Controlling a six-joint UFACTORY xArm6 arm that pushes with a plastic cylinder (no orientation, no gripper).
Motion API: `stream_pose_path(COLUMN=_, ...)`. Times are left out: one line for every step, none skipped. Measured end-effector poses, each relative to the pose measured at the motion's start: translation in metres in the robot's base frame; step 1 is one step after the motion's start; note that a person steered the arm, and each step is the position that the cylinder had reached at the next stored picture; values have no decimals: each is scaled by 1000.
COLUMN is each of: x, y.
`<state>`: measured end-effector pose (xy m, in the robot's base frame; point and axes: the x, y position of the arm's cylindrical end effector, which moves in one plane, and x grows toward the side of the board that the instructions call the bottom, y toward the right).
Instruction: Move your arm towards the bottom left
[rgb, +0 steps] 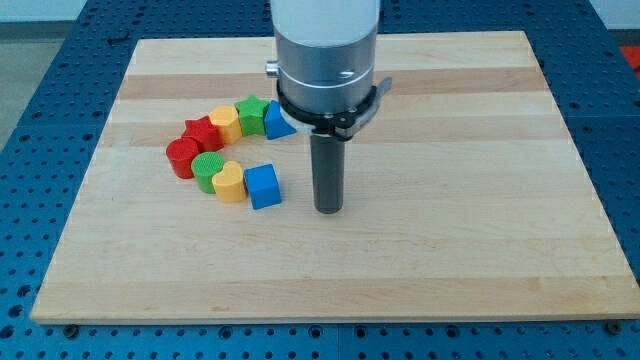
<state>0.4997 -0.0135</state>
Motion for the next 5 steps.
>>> stream_pose_path(x=0, y=-11)
stream_pose_path(x=2, y=-32)
stream_pose_path(x=2, y=-41)
stream_pose_path(x=2, y=-50)
stream_pose_path(x=2, y=-64)
